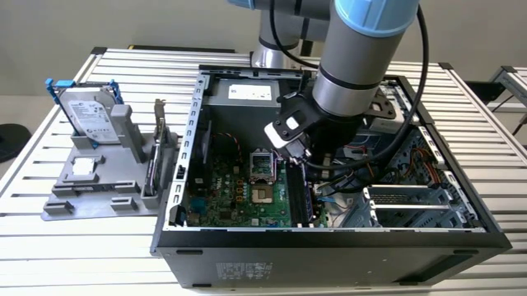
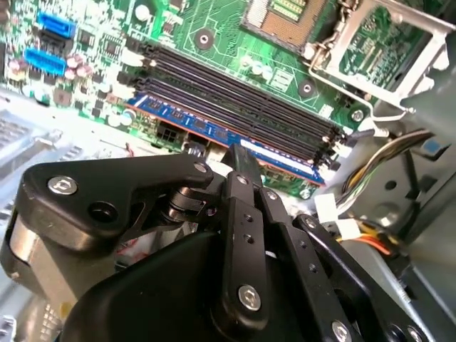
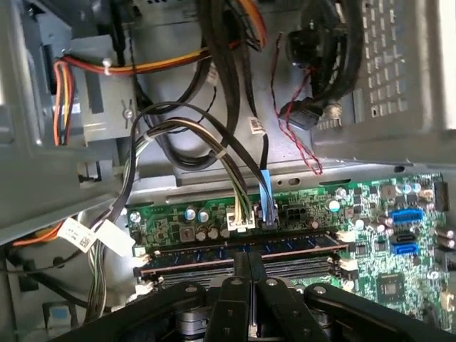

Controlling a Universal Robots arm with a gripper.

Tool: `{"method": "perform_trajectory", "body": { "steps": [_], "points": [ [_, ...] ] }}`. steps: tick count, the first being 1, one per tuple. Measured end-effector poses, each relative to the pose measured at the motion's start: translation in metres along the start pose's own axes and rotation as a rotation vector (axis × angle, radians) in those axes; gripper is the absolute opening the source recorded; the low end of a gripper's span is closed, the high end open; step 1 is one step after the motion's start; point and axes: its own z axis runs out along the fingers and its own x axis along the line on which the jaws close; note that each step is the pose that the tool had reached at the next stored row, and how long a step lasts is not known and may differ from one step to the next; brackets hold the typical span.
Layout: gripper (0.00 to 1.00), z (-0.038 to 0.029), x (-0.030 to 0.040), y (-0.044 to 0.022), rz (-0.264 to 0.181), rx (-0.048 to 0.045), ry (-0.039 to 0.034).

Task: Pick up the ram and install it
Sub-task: 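Press down the ram until it locks into place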

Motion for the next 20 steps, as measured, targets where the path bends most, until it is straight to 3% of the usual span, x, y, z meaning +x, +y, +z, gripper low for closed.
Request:
{"method": "perform_trajectory", "body": {
  "steps": [5,13,20],
  "points": [
    [0.0,0.0,0.0001,0.0,-0.063,-0.001,-0.0001],
    [0.0,0.0006,0.0035,-0.0021,-0.064,-0.0015,-0.0001],
    [0.0,0.0084,0.0075,-0.0042,-0.09,-0.0035,0.0002]
  ]
}}
